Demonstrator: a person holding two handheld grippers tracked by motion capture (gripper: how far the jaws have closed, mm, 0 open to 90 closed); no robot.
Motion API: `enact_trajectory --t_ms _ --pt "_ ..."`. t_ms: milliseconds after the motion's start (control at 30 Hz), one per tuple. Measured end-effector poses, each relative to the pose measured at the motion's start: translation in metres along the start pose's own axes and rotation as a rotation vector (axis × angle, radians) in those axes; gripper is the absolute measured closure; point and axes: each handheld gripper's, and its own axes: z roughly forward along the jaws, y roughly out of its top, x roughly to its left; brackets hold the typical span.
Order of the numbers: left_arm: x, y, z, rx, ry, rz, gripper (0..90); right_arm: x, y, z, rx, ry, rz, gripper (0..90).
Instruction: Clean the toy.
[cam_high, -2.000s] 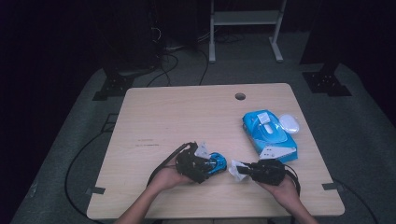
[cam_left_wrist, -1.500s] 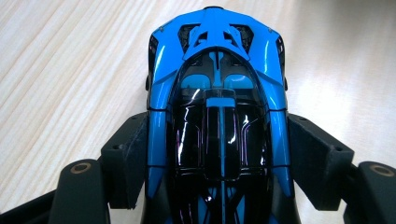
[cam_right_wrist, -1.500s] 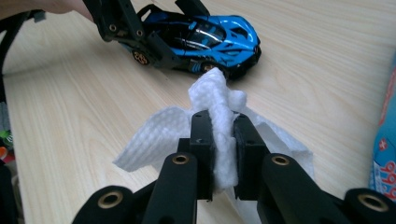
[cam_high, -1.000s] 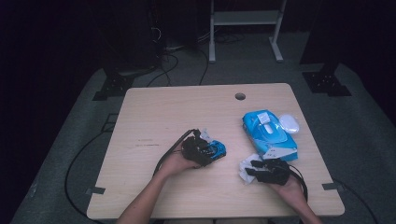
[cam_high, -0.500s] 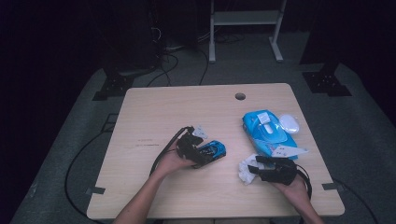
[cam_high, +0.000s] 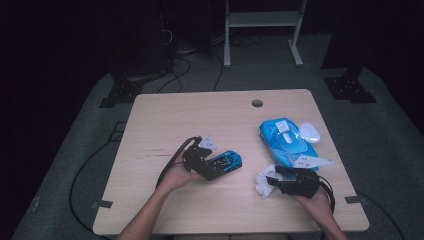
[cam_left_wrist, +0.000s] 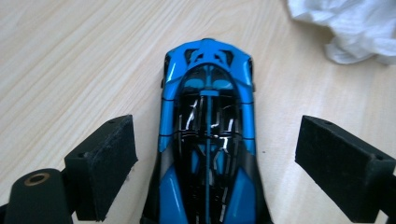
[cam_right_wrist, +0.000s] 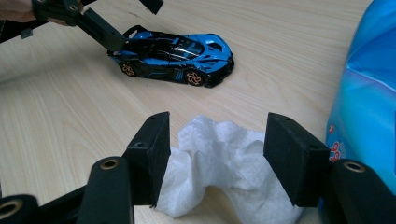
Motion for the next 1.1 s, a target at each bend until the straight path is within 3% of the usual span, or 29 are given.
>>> enact_trajectory --t_ms 667,900,1100 --pt "-0.004 -0.020 -0.023 -0.045 -0.010 -0.017 10.9 -0.001 0.000 -0.003 -0.013 -0.003 0.012 39.9" --pt "-0.010 -0.035 -0.026 -0.043 -0.014 -0.030 8.0 -0.004 -0.001 -0.004 -0.022 -0.007 0.026 39.3" --pt "-0.010 -0.042 -0.031 -0.082 -0.012 -0.061 7.8 -0.004 -0.001 -0.002 -0.015 -0.001 0.036 38.7"
